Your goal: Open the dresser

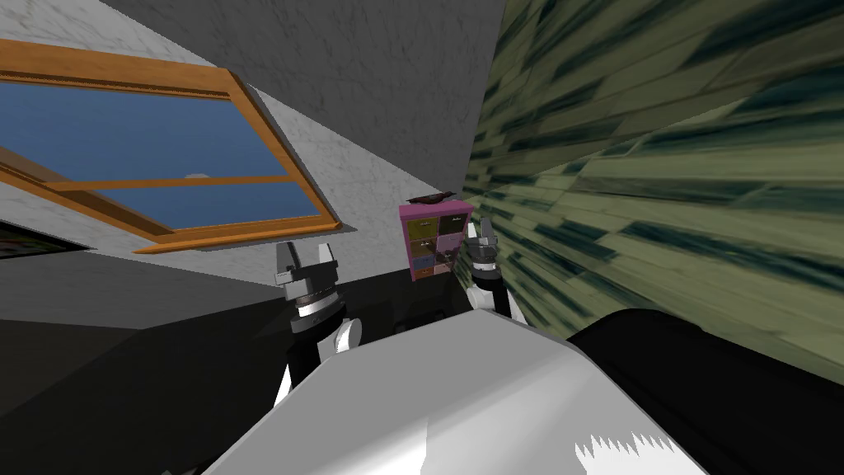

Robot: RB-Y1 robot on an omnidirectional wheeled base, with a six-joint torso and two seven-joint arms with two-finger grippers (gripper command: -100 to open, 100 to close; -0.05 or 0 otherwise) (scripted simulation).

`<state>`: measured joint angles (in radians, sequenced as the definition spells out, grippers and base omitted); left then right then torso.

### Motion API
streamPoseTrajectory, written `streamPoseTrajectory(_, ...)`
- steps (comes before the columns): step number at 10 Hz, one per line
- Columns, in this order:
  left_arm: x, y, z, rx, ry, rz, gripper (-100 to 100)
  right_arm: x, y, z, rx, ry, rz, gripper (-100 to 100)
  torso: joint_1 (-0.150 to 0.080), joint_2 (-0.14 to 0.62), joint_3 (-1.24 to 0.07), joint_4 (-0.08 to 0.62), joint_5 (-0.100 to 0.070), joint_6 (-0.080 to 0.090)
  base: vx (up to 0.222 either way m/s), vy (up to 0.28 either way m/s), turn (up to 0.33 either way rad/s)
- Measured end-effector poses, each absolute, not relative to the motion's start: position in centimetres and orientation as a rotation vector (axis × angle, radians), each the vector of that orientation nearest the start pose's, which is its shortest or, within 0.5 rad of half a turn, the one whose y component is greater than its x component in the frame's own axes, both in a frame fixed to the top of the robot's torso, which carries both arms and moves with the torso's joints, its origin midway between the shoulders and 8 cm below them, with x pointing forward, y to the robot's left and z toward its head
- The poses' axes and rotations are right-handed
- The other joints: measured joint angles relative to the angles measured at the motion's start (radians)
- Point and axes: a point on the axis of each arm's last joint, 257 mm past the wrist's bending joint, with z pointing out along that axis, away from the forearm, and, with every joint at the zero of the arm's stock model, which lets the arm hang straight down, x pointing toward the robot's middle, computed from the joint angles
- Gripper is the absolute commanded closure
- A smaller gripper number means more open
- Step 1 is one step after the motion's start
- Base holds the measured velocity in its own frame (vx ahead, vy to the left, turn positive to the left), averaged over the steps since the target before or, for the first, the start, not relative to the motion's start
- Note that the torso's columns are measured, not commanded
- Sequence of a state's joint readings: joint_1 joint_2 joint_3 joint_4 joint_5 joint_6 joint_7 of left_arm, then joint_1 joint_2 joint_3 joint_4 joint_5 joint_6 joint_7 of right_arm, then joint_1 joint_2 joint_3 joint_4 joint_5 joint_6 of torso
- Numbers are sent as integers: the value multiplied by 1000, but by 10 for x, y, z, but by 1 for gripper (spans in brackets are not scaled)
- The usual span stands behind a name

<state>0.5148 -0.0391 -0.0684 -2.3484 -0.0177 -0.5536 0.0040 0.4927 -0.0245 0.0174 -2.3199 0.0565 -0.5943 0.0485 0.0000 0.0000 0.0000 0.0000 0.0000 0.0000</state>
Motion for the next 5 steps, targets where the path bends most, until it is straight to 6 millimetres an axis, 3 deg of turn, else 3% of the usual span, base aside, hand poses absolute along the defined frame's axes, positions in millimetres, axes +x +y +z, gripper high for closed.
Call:
streamPoseTrajectory(2, 321, 258, 60, -596, 510, -1378, 0, 321, -257, 60, 475, 577, 1275, 0, 0, 104, -209, 105, 0, 0, 0, 0, 0)
streamPoseTrajectory(5, 321, 258, 60, -596, 509, -1378, 0, 321, -257, 60, 475, 577, 1275, 0, 0, 322, -644, 322, 0, 0, 0, 0, 0)
